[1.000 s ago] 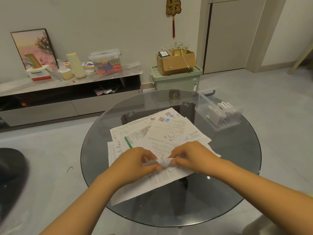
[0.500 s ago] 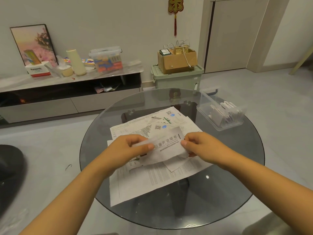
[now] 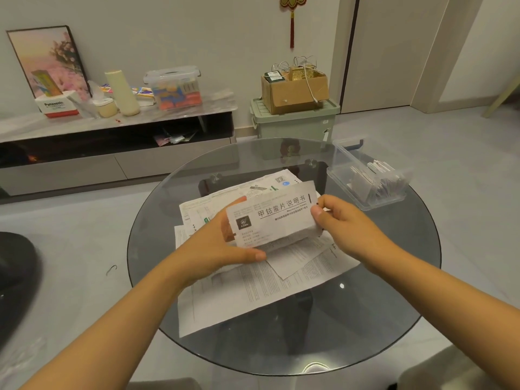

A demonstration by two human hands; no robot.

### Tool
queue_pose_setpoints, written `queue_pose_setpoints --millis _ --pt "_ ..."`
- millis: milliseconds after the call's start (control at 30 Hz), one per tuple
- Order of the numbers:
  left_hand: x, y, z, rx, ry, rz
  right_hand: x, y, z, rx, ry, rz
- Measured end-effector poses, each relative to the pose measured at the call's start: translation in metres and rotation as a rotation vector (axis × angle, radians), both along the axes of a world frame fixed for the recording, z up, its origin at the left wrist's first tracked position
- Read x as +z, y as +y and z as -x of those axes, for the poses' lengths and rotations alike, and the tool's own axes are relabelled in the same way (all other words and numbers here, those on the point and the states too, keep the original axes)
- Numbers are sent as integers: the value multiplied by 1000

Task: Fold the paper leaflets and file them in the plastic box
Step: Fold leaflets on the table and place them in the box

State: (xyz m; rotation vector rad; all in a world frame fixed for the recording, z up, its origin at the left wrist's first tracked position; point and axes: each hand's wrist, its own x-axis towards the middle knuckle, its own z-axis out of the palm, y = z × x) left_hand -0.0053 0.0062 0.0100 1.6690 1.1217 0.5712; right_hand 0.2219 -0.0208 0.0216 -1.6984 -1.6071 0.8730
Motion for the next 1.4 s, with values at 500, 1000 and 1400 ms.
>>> queue_pose_setpoints --millis 500,1000,1400 --pt "-17 -6 -17 188 311 -135 -29 4 2 52 -288 83" --pt "-22 -10 -17 -246 709 -471 -26 -5 -1 443 -719 21" --pt "-10 -15 -18 -77 467 -433 -17 -4 -5 289 -466 -74"
